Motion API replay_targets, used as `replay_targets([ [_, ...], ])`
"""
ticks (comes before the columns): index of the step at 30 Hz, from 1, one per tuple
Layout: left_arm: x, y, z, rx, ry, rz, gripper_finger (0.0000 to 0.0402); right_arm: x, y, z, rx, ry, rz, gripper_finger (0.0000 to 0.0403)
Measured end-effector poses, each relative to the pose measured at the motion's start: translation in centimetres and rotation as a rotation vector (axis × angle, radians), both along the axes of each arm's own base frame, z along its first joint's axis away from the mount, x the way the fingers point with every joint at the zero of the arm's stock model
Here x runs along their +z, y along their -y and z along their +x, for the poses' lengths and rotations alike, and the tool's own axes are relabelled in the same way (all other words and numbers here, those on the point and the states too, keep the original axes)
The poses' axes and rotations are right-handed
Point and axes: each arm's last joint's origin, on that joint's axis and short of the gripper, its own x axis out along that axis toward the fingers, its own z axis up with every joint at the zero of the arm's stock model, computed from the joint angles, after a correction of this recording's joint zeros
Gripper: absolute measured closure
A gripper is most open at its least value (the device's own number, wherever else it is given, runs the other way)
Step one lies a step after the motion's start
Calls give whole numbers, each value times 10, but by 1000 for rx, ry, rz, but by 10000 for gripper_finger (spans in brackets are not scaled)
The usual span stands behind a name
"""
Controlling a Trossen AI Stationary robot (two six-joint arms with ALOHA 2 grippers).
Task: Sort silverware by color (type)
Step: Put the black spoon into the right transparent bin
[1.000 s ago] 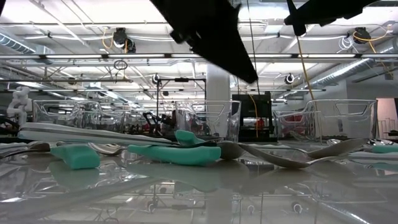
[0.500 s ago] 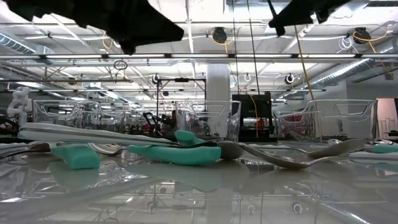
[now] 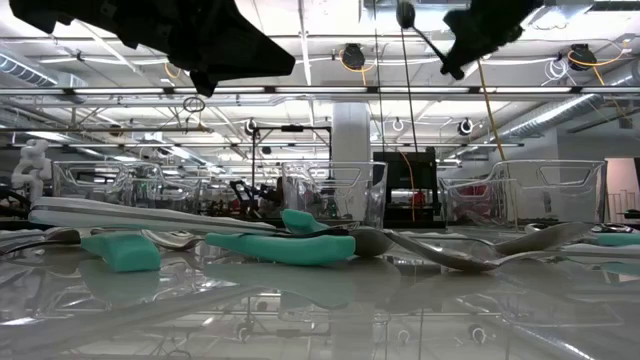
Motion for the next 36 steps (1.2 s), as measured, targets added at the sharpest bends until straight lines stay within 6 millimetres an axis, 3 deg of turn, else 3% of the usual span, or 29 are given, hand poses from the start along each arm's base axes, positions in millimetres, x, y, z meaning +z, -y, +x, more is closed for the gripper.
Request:
replay_targets([
  [16,0,1,0,3,4,-20,364,-20,82,-29,-389,-196,158,399],
  [29,1,1,0,-6,11,7,364,-68,119,-32,-534,-452,306,399],
  [36,1,1,0,-7,10,10,364,-84,130,-32,-544,-489,417,399],
])
